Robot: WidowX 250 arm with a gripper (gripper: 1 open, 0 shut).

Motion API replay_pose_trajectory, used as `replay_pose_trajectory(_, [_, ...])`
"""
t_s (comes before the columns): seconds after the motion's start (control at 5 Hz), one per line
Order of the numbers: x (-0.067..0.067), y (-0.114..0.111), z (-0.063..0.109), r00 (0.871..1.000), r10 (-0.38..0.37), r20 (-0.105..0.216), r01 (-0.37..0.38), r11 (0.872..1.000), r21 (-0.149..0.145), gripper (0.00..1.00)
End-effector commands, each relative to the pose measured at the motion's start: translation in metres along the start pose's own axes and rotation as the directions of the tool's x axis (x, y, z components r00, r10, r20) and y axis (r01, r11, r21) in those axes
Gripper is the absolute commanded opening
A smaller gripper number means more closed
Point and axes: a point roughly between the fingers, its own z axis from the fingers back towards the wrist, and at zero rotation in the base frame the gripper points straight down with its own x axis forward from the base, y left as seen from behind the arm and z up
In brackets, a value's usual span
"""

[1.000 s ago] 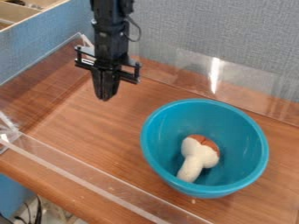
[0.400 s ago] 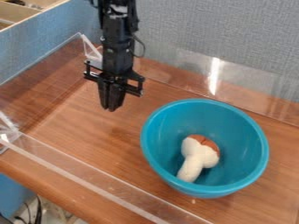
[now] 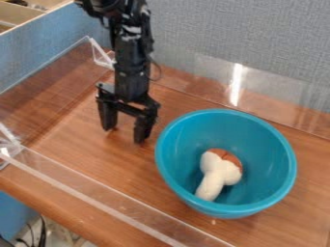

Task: Remove the mushroom from inside the blue bowl and put it on the table

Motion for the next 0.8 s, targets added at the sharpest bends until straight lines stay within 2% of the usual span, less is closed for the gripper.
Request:
replay_pose_trajectory(0.0, [0.001, 0.002, 0.024, 0.997, -0.034, 0.067, 0.033, 0.999, 0.008, 1.00])
replay_pose_trajectory(0.2, [0.000, 0.006, 0.029, 0.995, -0.063, 0.073, 0.063, 0.998, 0.006, 1.00])
replay_pose_trajectory(0.4, [0.005, -0.002, 0.028, 0.987, -0.141, 0.079, 0.141, 0.990, 0.010, 1.00])
replay_pose_trajectory(0.6, [0.008, -0.010, 0.026, 0.972, -0.218, 0.084, 0.218, 0.976, 0.014, 1.00])
